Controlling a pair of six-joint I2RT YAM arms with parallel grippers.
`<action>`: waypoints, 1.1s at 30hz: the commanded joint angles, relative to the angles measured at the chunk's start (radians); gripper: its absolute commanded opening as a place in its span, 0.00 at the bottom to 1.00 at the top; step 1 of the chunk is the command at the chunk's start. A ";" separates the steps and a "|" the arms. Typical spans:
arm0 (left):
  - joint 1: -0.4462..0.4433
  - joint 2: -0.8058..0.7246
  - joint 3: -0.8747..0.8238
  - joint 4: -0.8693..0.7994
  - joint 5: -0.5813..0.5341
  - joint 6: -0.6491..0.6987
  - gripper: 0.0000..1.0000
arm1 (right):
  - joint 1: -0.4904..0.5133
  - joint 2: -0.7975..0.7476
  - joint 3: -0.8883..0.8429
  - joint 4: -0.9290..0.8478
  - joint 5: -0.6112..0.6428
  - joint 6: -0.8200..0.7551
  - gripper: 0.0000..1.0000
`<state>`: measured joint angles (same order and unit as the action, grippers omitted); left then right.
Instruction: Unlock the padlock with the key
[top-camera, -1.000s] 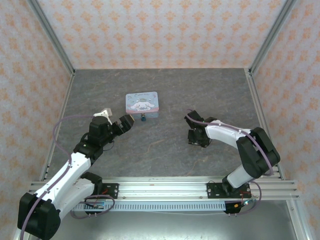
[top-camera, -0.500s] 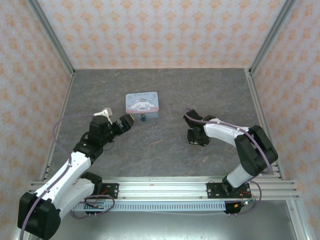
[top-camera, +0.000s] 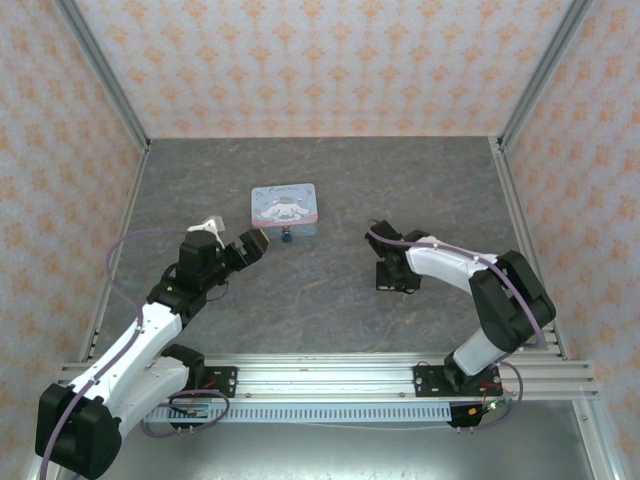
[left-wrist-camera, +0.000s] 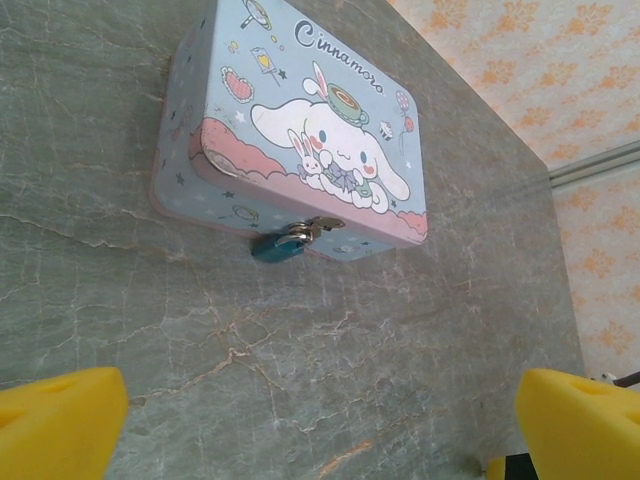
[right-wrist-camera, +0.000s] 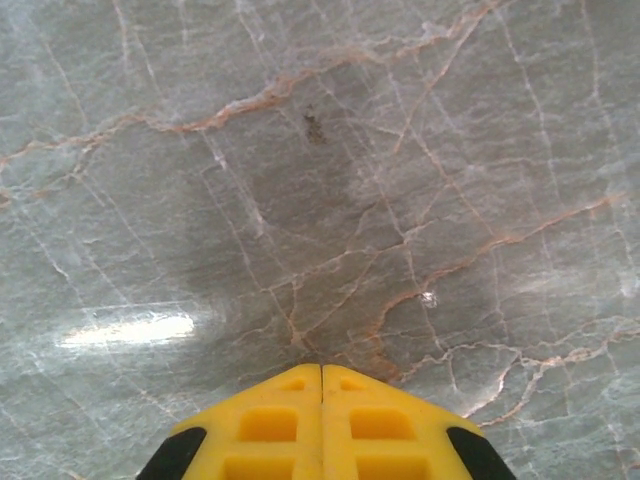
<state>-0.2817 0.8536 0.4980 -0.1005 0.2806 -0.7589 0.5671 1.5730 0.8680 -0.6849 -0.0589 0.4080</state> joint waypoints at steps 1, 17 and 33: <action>-0.005 -0.006 0.042 -0.026 -0.008 0.014 1.00 | 0.007 -0.033 0.018 -0.054 0.042 -0.010 0.00; -0.012 0.074 0.124 0.005 0.183 -0.129 0.96 | 0.008 -0.185 0.122 0.022 -0.120 -0.055 0.00; -0.292 0.065 0.052 0.456 0.129 0.582 0.97 | 0.017 -0.298 0.358 0.145 -0.504 0.107 0.00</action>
<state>-0.5297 0.9005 0.5480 0.2443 0.4294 -0.4179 0.5732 1.2991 1.1854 -0.5579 -0.4671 0.4866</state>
